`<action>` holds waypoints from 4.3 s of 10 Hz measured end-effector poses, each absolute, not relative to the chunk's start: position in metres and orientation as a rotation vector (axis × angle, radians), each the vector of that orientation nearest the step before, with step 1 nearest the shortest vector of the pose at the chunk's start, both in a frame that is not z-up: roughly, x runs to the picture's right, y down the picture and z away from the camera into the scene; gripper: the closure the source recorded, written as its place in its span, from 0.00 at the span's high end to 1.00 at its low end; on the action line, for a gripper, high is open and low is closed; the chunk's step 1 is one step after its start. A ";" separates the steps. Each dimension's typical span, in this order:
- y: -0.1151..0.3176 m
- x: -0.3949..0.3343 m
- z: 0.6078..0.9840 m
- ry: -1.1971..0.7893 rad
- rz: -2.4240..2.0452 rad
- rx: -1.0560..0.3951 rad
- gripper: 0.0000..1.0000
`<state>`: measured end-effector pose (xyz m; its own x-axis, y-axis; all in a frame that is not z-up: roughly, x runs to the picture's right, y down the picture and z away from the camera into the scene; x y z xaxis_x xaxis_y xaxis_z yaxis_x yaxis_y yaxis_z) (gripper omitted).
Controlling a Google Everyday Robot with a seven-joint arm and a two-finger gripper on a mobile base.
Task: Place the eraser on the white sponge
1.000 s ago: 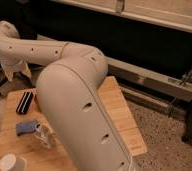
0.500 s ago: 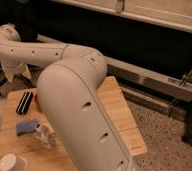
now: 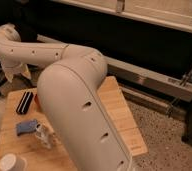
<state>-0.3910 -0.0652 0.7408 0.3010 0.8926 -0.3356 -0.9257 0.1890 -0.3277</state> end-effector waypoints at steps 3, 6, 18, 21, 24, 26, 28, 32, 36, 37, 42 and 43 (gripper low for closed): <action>-0.051 -0.423 0.762 0.069 1.306 -0.555 0.65; -0.041 -0.446 0.791 0.103 1.337 -0.572 0.65; 0.036 -0.466 0.855 0.417 1.481 -0.555 0.65; 0.047 -0.469 0.868 0.433 1.494 -0.564 0.65; 0.051 -0.472 0.879 0.416 1.511 -0.582 0.65; 0.054 -0.468 0.886 0.417 1.509 -0.588 0.65; 0.059 -0.465 0.891 0.416 1.495 -0.609 0.65; 0.066 -0.467 0.900 0.373 1.460 -0.657 0.65; 0.066 -0.455 0.907 0.382 1.416 -0.618 0.65; 0.068 -0.453 0.908 0.392 1.410 -0.613 0.65; 0.074 -0.459 0.908 0.406 1.414 -0.625 0.65; 0.075 -0.461 0.908 0.403 1.416 -0.637 0.65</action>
